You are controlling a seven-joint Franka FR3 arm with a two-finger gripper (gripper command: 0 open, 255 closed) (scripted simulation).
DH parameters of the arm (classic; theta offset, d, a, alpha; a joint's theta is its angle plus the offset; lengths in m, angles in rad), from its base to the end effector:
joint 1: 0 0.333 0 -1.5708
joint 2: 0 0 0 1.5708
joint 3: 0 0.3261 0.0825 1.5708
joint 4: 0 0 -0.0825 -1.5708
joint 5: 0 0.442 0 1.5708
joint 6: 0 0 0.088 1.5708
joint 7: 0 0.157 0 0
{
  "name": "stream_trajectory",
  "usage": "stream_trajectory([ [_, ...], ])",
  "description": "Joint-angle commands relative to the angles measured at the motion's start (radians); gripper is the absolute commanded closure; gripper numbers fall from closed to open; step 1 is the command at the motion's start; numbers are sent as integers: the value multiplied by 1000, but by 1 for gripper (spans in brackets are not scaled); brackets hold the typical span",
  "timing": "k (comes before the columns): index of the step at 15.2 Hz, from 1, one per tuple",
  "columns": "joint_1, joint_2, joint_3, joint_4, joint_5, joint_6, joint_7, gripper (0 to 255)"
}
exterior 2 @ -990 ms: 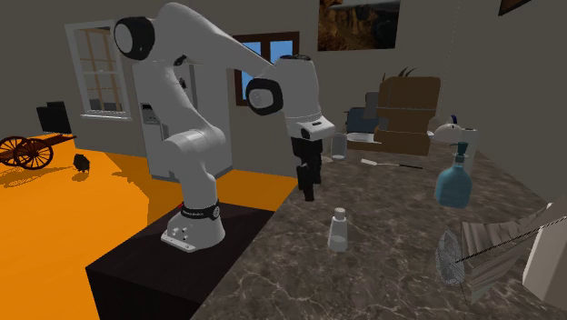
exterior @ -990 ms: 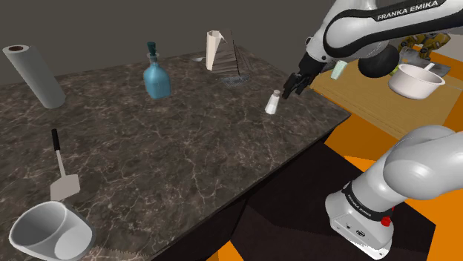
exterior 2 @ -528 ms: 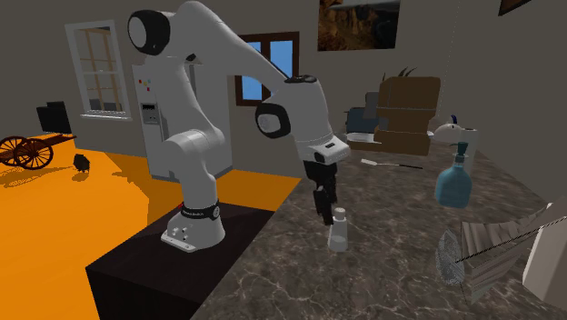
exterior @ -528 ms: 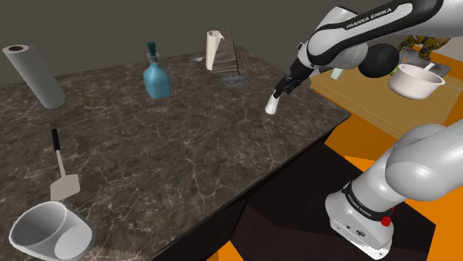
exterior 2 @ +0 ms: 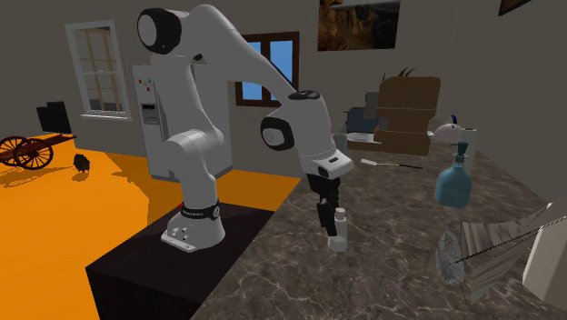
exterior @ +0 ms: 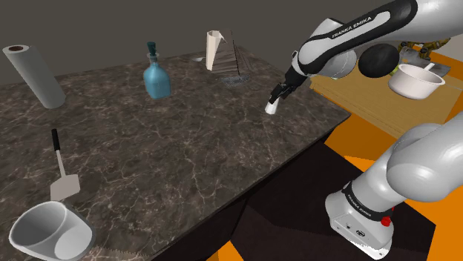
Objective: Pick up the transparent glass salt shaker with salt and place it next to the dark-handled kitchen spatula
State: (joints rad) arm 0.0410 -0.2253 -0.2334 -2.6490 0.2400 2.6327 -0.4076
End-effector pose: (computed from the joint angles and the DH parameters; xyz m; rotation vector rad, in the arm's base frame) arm 0.4711 -0.0848 0.2526 -2.9964 -0.0260 -0.3670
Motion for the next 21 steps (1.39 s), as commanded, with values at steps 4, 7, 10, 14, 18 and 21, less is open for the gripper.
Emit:
stream_trajectory([
  [4, 1, 2, 0, 0, 2, 3, -1, 0],
  [7, 1, 2, 0, 0, 2, 2, -1, 255],
  [10, 1, 2, 0, 0, 2, 2, -1, 255],
  [14, 1, 2, 0, 0, 2, 3, 0, 255],
  [18, -12, -33, 8, 13, -27, -43, 26, 255],
  [21, -22, -65, 16, 29, -50, -90, 48, 255],
])
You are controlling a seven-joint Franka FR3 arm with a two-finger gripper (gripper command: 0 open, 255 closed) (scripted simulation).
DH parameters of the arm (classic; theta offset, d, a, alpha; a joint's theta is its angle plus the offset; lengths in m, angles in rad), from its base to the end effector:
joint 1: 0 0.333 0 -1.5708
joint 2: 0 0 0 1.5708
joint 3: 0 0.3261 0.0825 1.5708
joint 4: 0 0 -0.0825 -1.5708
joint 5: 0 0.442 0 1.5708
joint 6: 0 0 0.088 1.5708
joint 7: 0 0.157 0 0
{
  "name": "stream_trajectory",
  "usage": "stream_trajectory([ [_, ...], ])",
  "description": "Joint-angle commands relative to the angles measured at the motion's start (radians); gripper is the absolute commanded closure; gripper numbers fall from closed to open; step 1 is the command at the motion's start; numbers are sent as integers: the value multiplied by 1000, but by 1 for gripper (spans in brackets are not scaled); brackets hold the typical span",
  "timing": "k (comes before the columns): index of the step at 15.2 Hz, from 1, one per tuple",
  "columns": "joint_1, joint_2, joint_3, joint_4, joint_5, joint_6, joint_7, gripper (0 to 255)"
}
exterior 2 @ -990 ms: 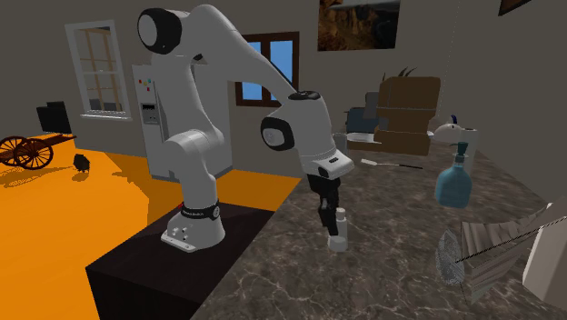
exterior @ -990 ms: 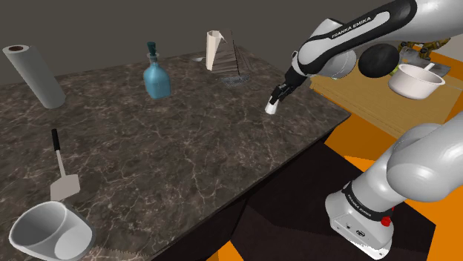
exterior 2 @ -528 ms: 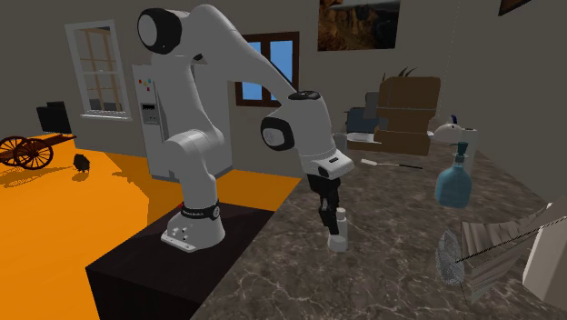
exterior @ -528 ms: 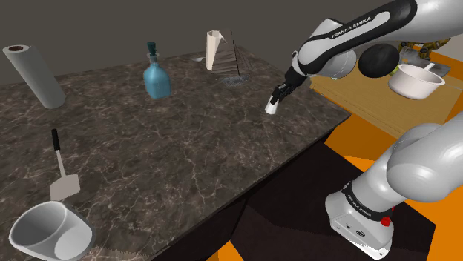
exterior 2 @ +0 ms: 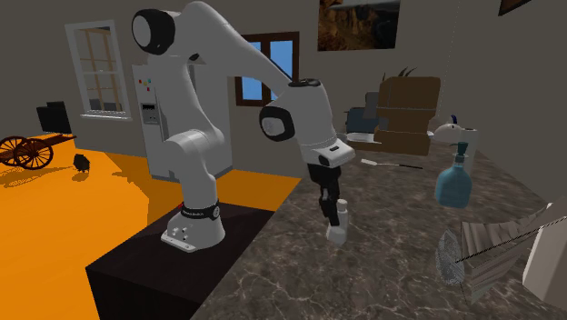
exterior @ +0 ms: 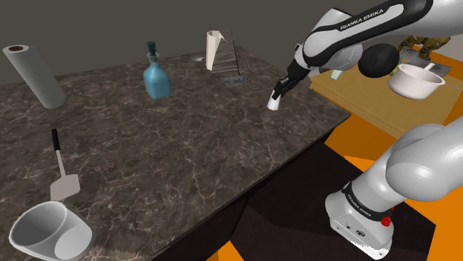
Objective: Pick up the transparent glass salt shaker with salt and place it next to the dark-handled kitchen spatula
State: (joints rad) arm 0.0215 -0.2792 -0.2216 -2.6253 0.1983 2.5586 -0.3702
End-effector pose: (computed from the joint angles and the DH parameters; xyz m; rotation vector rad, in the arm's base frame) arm 0.4741 -0.0862 0.2812 -2.9962 -0.0261 -0.3682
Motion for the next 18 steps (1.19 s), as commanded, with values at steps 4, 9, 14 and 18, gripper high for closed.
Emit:
stream_trajectory([
  [4, -14, -50, 14, 29, -31, -77, 34, 255],
  [9, -25, -91, 23, 65, -53, -153, 59, 255],
  [14, -32, -125, 31, 106, -69, -227, 79, 255],
  [18, -37, -148, 36, 143, -78, -285, 93, 255],
])
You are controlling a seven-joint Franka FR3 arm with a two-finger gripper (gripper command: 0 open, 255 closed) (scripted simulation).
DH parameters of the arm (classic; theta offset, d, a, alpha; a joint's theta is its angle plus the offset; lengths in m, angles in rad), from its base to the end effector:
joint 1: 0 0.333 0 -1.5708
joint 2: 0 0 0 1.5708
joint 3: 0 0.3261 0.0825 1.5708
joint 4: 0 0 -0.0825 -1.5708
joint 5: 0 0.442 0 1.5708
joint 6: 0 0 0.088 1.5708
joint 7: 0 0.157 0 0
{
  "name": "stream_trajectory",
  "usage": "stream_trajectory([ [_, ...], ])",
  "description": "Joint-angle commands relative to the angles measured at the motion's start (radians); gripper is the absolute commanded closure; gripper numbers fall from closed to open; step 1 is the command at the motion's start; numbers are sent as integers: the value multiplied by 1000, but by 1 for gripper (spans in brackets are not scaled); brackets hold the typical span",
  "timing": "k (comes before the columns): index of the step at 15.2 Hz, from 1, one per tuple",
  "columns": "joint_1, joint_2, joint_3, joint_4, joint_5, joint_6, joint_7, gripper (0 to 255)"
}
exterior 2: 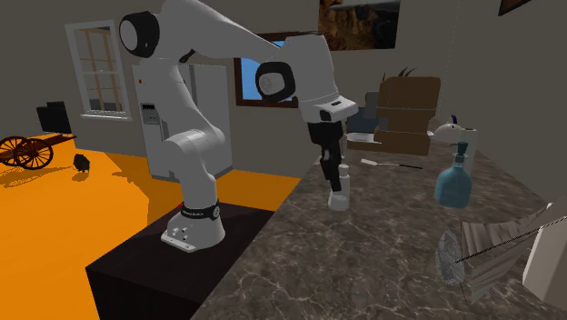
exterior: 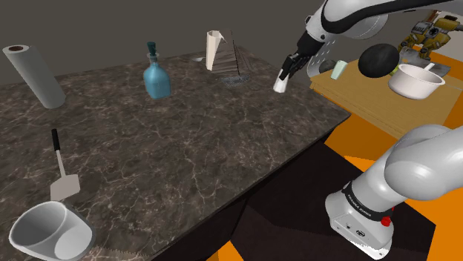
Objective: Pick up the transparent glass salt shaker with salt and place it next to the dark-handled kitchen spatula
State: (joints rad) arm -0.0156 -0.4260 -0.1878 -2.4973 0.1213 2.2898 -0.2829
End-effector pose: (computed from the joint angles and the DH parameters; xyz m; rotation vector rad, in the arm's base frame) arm 0.4803 -0.0877 0.3877 -2.9965 -0.0260 -0.3681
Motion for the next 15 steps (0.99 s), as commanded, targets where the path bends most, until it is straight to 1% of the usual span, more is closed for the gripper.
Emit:
stream_trajectory([
  [1, 0, -6, 4, 25, -3, -30, 9, 255],
  [10, -5, -37, 13, 121, -17, -156, 33, 255],
  [11, -5, -38, 13, 123, -17, -159, 34, 255],
  [15, 29, -37, 93, 115, -2, -139, 136, 255],
])
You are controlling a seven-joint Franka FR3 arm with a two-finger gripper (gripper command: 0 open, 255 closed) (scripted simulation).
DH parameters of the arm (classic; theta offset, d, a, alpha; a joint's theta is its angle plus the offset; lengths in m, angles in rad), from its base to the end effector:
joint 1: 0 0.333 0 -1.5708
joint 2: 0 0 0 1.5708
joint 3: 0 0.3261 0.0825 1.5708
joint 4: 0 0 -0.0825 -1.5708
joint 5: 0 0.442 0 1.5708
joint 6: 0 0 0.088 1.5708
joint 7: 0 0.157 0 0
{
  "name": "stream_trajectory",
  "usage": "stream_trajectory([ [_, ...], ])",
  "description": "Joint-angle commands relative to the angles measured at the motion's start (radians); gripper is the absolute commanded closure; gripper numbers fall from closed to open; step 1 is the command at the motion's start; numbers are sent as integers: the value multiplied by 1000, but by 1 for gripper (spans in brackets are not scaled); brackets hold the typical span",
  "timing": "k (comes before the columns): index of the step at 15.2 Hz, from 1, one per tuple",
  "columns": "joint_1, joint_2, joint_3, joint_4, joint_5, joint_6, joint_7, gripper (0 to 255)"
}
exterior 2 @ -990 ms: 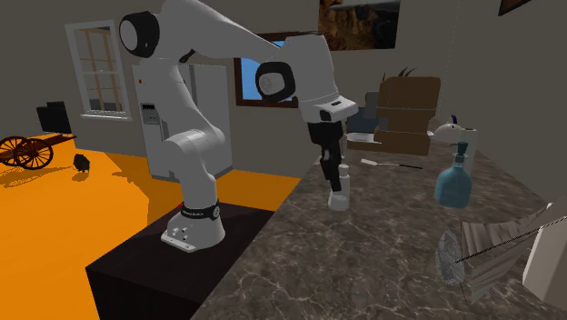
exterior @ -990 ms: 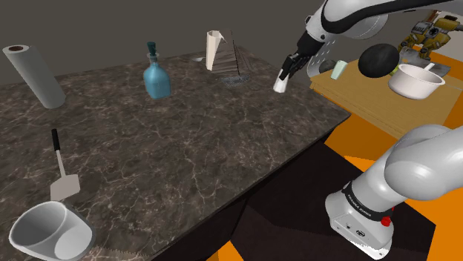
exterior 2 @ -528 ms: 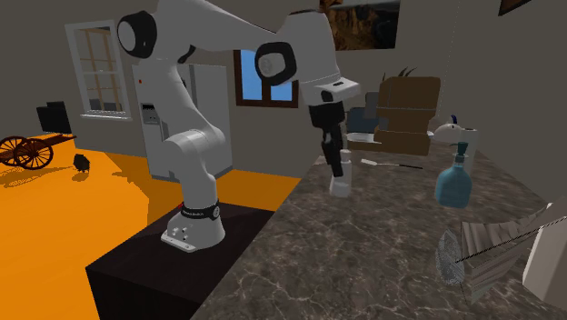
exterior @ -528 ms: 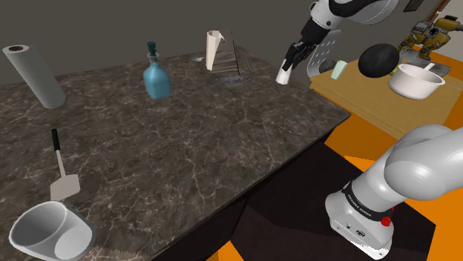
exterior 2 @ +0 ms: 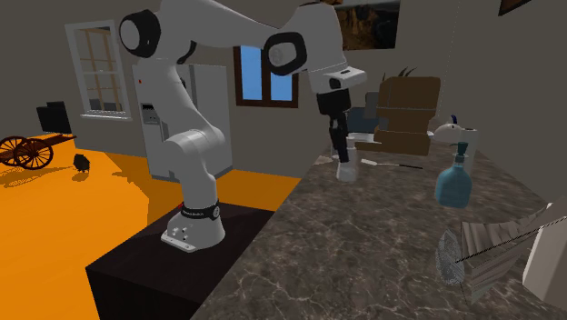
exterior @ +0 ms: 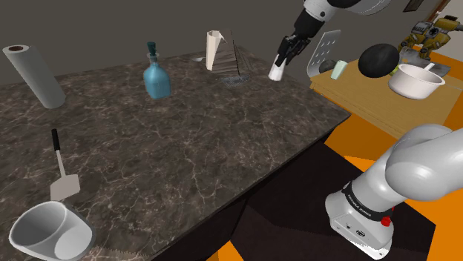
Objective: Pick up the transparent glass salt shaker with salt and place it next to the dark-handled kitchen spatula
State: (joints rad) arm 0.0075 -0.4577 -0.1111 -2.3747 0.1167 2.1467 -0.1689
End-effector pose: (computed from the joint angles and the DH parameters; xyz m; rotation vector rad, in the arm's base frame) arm 0.4938 -0.0420 0.4564 -2.9966 -0.0278 -0.3676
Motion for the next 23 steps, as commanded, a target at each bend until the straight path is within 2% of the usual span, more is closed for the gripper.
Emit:
stream_trajectory([
  [1, 15, -3, 36, -7, 6, 9, 47, 255],
  [13, 108, 116, 267, 94, 17, 60, 356, 255],
  [18, 136, 206, 358, 184, -12, 69, 491, 255],
  [23, 164, 319, 440, 303, -71, 66, 634, 255],
])
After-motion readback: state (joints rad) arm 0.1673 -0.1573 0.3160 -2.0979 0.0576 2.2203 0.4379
